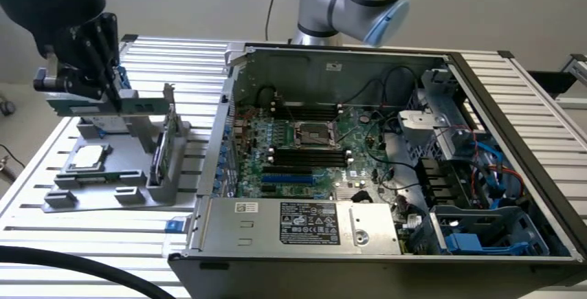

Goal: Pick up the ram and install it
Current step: 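Pick up the ram and move it above insertion slot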

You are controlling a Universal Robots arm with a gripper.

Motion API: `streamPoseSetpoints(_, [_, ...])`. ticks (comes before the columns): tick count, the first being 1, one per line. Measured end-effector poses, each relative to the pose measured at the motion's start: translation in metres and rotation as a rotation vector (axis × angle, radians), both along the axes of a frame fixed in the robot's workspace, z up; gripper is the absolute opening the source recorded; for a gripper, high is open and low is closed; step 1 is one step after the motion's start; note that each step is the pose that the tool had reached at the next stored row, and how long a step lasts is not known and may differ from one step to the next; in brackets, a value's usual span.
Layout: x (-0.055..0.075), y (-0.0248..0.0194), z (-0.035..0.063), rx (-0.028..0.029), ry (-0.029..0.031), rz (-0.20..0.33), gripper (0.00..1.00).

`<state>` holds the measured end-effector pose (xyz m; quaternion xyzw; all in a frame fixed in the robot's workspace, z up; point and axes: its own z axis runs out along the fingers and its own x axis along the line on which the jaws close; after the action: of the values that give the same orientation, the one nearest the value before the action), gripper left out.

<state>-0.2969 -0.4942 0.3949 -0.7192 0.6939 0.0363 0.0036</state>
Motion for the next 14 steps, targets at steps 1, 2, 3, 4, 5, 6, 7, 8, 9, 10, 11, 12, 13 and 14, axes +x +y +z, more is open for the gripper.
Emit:
streamPoseSetpoints(1, [0.005,-0.0001,0.0025,-0.0001,0.0001,0.0,0.14])
streamPoseSetpoints(2, [0.009,-0.0001,0.0051,-0.0002,0.0002,0.0,0.14])
streamPoseSetpoints(3, [0.014,0.0,0.0073,-0.0001,0.0001,0.0,0.14])
streamPoseSetpoints(4, [0.018,-0.0001,0.0096,-0.0001,0.0,0.0,0.14])
streamPoseSetpoints(5, [0.023,0.0,0.012,-0.0002,0.0002,0.0,0.14])
streamPoseSetpoints(6, [0.028,-0.0001,0.0139,-0.0002,0.0002,0.0,0.14])
streamPoseSetpoints(7, [0.032,0.0,0.0154,-0.0002,0.0001,0.0,0.14])
streamPoseSetpoints(8, [0.037,-0.0001,0.0167,-0.0002,0.0002,0.0,0.14])
streamPoseSetpoints(9, [0.041,-0.0001,0.0177,-0.0002,0.0001,0.0,0.14])
streamPoseSetpoints(10, [0.046,0.0,0.0186,-0.0002,0.0001,0.0,0.14])
streamPoseSetpoints(11, [0.05,-0.0001,0.0193,-0.0002,0.0001,0.0,0.14])
streamPoseSetpoints(12, [0.055,0.0,0.0196,-0.0001,0.0001,0.0,0.14])
streamPoseSetpoints(13, [0.059,-0.0001,0.0199,-0.0002,0.0001,0.0,0.14])
streamPoseSetpoints(14, [0.064,-0.0001,0.02,-0.0002,0.0001,0.0,0.14])
